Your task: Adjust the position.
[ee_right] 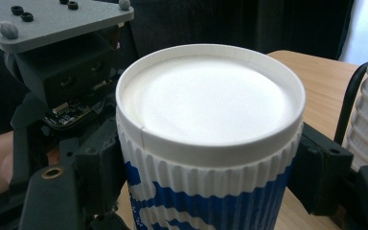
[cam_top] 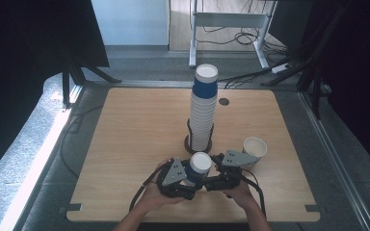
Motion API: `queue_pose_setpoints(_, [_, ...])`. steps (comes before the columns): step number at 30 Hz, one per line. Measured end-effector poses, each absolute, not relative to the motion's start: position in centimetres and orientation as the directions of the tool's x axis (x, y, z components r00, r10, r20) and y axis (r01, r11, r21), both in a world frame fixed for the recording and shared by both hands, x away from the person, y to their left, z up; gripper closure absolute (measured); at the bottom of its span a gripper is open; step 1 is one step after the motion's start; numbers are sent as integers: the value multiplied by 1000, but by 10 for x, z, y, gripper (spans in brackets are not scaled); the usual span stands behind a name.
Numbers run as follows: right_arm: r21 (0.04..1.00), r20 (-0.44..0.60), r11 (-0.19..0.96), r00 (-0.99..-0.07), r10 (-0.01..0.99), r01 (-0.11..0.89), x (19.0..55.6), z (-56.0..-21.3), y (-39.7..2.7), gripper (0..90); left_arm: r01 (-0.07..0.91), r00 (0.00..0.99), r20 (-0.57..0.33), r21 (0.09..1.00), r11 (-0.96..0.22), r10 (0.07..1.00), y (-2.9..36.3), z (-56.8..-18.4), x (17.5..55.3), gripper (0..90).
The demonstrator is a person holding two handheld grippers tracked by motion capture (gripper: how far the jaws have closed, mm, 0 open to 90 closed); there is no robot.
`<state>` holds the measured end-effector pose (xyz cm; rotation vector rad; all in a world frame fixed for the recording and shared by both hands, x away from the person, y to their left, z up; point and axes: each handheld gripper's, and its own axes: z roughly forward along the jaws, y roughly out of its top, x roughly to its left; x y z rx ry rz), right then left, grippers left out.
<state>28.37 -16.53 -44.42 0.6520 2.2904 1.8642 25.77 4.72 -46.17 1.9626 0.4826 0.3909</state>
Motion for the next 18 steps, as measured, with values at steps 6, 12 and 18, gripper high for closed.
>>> queue_pose_setpoints(6, [955, 181, 147, -899, 399, 258, 283, -445, -166, 243, 161, 867, 61, 905, -394, 495, 46, -462, 257, 201])
queue_pose_setpoints(12, [952, 185, 153, -898, 400, 264, 282, -447, -166, 242, 161, 868, 66, 901, -404, 492, 46, -464, 257, 203])
queue_pose_setpoints(18, [949, 193, 155, -895, 403, 274, 283, -448, -166, 236, 161, 869, 72, 895, -415, 490, 45, -465, 258, 204])
